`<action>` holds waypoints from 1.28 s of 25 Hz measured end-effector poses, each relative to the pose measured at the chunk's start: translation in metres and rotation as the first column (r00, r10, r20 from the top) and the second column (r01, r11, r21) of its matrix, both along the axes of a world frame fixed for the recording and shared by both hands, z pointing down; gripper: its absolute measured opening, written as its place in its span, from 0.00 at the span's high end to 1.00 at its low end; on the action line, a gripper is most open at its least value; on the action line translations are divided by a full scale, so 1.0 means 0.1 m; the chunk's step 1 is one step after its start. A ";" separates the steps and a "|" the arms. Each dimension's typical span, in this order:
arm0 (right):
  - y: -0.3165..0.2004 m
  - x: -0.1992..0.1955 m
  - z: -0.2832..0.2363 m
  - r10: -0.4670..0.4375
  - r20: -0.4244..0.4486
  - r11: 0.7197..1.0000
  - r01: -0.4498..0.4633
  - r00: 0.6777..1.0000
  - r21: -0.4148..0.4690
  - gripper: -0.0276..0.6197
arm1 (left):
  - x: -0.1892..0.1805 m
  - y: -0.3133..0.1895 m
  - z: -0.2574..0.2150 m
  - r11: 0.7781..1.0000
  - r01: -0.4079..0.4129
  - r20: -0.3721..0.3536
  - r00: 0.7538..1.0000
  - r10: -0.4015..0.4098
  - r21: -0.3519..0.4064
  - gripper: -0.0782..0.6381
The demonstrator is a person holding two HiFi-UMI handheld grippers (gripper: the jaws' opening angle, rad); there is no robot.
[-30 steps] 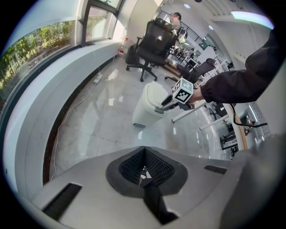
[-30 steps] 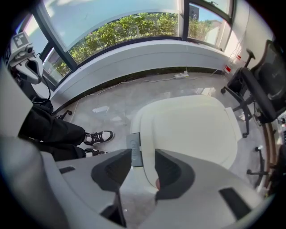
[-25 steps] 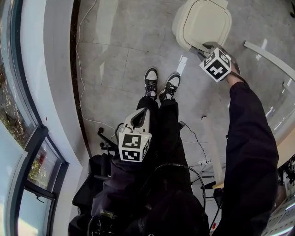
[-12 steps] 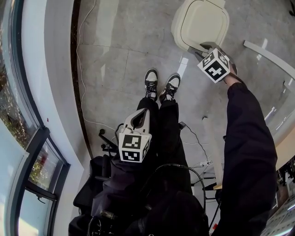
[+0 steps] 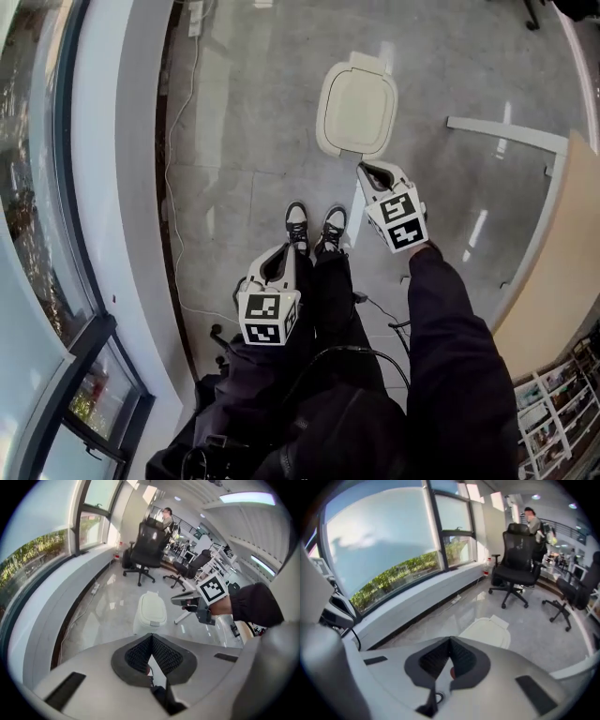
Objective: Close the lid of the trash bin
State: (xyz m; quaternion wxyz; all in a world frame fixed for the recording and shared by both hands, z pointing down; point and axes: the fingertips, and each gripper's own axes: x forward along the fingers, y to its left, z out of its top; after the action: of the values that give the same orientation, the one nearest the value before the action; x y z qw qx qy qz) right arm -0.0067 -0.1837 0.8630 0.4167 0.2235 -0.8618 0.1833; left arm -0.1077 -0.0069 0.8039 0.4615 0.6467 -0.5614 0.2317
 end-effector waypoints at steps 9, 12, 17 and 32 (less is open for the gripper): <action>0.27 0.22 -2.60 0.185 0.227 0.963 -0.223 0.956 0.153 0.95 | 0.08 -0.76 -2.10 0.941 0.007 0.017 1.000 -0.013 0.339 0.89; 0.12 0.41 -3.43 0.257 0.312 0.905 -0.341 0.915 0.254 0.95 | 0.15 -1.09 -2.82 0.882 -0.023 0.039 0.999 0.005 0.470 0.89; 0.31 0.64 -4.53 0.271 0.407 0.838 -0.422 0.872 0.347 0.95 | 0.40 -1.16 -3.89 0.795 -0.086 0.078 0.996 0.049 0.600 0.89; 0.53 0.98 -6.16 0.219 0.579 0.685 -0.546 0.785 0.482 0.95 | 0.88 -1.11 -5.33 0.602 -0.210 0.201 0.976 0.083 0.771 0.89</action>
State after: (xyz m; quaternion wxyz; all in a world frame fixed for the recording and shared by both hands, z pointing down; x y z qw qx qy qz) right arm 0.0916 -0.1303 0.2474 0.0424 0.4777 -0.8773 0.0204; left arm -0.0198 -0.1175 0.2711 0.0683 0.8085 -0.5828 0.0450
